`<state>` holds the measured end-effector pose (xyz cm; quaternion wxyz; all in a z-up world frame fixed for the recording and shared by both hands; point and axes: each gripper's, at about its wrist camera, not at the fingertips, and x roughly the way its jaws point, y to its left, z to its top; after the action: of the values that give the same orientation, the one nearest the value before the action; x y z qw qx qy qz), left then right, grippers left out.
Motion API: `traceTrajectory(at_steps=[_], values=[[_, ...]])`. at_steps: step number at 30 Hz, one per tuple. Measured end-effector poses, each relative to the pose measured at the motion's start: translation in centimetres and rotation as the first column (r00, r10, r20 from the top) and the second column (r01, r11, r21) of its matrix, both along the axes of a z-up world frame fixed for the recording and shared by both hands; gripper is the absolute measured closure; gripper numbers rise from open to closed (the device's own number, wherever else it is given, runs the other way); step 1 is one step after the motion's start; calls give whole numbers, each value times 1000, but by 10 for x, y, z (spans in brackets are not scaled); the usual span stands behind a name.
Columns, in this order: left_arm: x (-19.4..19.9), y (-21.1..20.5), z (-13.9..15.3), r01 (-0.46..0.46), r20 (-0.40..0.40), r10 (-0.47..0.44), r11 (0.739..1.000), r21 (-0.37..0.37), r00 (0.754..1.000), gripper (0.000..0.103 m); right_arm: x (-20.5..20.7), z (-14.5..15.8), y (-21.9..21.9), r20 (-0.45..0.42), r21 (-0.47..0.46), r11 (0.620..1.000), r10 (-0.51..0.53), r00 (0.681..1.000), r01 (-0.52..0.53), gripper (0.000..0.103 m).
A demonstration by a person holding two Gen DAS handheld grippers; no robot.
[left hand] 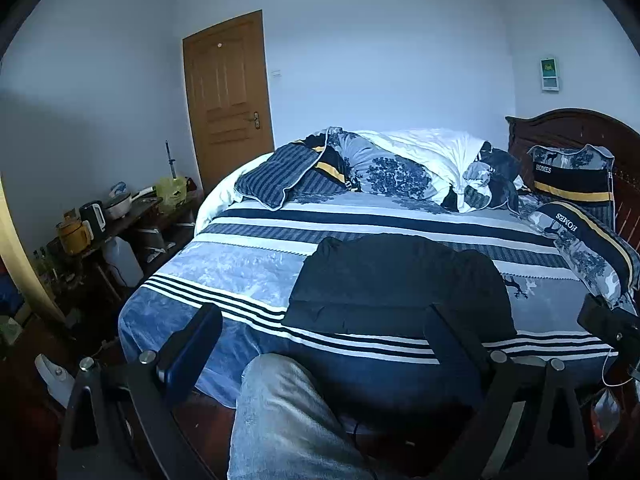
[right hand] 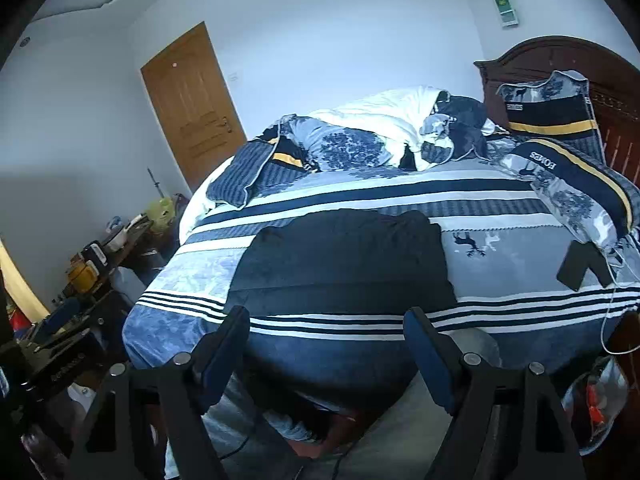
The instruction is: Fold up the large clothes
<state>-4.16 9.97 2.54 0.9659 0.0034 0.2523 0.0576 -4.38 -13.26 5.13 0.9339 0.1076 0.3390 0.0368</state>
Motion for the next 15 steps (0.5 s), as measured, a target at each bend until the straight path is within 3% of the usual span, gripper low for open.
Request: traceTrajectory(at_steps=[9, 15], values=[[-4, -9, 1, -31, 25, 30, 998, 49, 999, 3, -3, -3, 8, -5, -14, 1000, 19, 1000, -20, 21], [-5, -10, 0, -43, 24, 42, 998, 43, 999, 3, -4, -5, 13, -6, -18, 999, 27, 1000, -27, 21]])
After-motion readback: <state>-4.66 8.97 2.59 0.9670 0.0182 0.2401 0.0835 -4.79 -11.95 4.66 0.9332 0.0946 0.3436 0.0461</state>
